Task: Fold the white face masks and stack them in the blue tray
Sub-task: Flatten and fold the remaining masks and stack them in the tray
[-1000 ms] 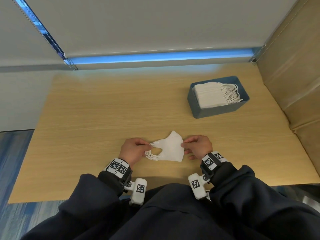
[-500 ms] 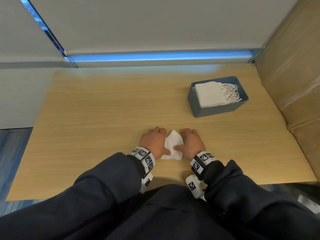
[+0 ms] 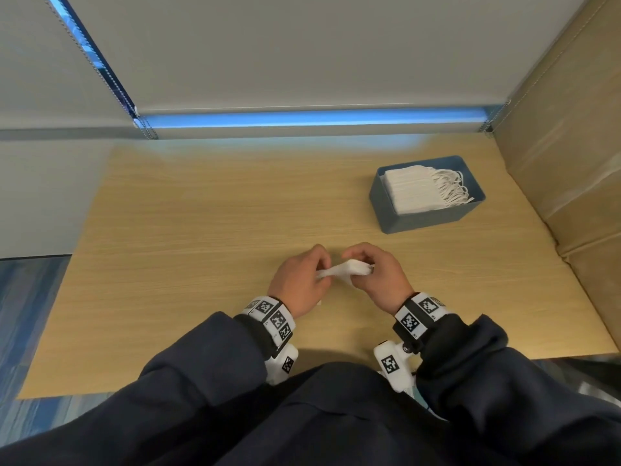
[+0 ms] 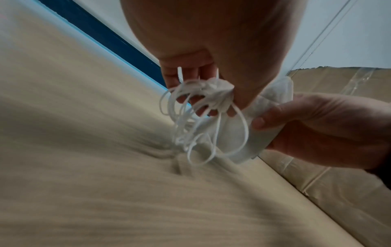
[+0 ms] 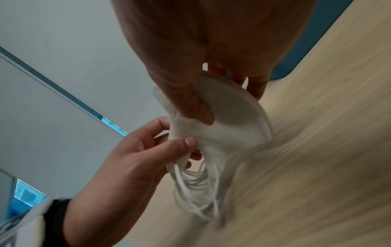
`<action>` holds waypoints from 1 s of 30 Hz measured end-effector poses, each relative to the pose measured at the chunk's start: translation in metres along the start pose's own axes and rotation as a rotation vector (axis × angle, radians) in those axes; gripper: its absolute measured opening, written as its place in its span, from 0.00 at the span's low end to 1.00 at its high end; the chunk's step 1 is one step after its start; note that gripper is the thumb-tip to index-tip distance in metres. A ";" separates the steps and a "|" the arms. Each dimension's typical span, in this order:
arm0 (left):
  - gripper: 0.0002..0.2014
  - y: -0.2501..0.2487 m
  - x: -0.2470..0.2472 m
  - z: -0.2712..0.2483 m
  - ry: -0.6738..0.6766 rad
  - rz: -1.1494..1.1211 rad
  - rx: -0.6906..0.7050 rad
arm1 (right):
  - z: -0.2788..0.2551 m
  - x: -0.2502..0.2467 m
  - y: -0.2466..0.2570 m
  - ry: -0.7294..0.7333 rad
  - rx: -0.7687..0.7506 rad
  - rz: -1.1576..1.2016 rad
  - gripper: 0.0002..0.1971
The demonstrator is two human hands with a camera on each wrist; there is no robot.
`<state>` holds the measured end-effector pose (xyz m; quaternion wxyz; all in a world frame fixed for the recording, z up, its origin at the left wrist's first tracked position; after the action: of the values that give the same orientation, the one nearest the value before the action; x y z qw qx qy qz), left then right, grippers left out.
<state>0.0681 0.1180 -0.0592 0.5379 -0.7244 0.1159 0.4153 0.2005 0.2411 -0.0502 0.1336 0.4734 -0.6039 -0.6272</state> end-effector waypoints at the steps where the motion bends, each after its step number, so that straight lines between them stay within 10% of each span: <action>1: 0.11 -0.001 -0.003 -0.001 -0.014 0.005 0.039 | 0.000 0.000 0.002 0.011 -0.026 -0.002 0.20; 11: 0.25 0.016 -0.003 0.007 0.070 0.121 0.111 | 0.013 0.019 -0.004 0.006 0.074 -0.245 0.12; 18: 0.11 0.010 -0.023 0.022 0.177 0.069 0.071 | 0.010 -0.011 0.012 -0.103 0.140 -0.218 0.04; 30: 0.08 -0.168 -0.031 0.106 0.102 -0.561 0.013 | 0.010 -0.184 0.059 -0.297 0.100 0.120 0.10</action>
<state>0.1012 0.2688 0.0694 0.6300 -0.7446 -0.0592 0.2125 0.2646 0.3699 0.0795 0.0564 0.3447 -0.6747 -0.6503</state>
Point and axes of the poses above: each hand's wrist, its own z-axis towards the middle knuckle, its own x-axis out of the palm, y = z × x, the point moved 4 cm from there along z, towards the middle knuckle, and after that the axes turned 4 degrees about -z, right-handed, at the moved point
